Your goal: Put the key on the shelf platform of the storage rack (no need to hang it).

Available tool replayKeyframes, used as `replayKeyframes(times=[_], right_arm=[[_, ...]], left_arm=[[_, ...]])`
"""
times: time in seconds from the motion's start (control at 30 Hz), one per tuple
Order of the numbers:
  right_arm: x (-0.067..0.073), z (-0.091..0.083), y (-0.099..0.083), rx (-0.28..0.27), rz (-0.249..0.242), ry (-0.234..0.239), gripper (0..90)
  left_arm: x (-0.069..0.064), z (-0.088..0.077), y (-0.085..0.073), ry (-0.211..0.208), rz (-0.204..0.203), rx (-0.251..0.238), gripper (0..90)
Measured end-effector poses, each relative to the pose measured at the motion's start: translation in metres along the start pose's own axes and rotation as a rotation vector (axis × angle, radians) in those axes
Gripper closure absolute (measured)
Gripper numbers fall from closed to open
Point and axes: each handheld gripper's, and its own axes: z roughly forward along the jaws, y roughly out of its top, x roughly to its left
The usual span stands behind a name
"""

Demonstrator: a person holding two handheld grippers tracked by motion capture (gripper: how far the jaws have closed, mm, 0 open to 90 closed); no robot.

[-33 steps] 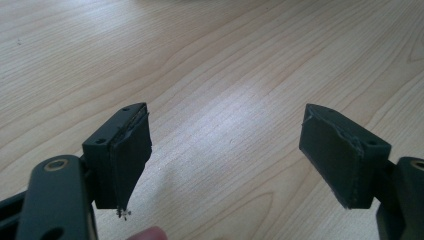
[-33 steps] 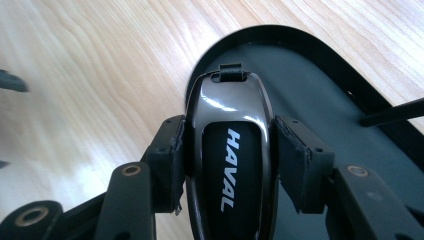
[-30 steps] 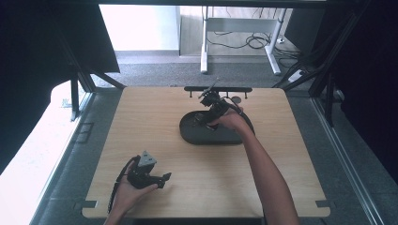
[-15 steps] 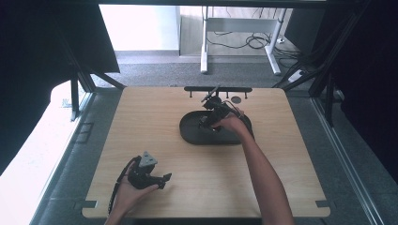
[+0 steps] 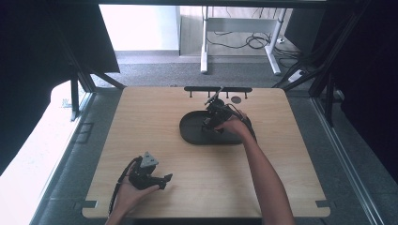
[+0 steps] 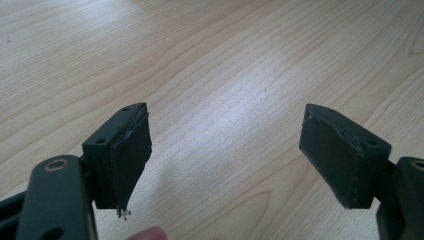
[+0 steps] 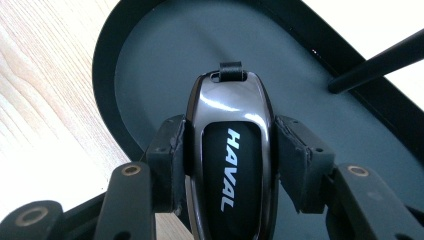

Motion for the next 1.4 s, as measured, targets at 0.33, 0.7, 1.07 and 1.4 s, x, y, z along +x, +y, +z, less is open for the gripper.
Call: replayKeyframes(times=[0.33,0.7,1.07,1.4], right_arm=[[-0.001,0.006,-0.006,0.000,-0.002,-0.007,49.3],[-0.009,0.012,-0.018,0.000,-0.014,-0.024,49.2],[-0.018,0.021,-0.028,0.054,-0.027,-0.074,49.1],[-0.020,0.032,-0.034,0.079,-0.040,-0.100,48.8]], left_arm=[[0.000,0.000,0.000,-0.001,0.000,-0.002,21.2],[0.000,0.001,-0.001,-0.001,-0.001,0.002,21.2],[-0.001,0.002,-0.001,-0.003,0.004,0.012,21.2],[-0.001,0.005,-0.001,-0.011,0.010,0.029,21.1]])
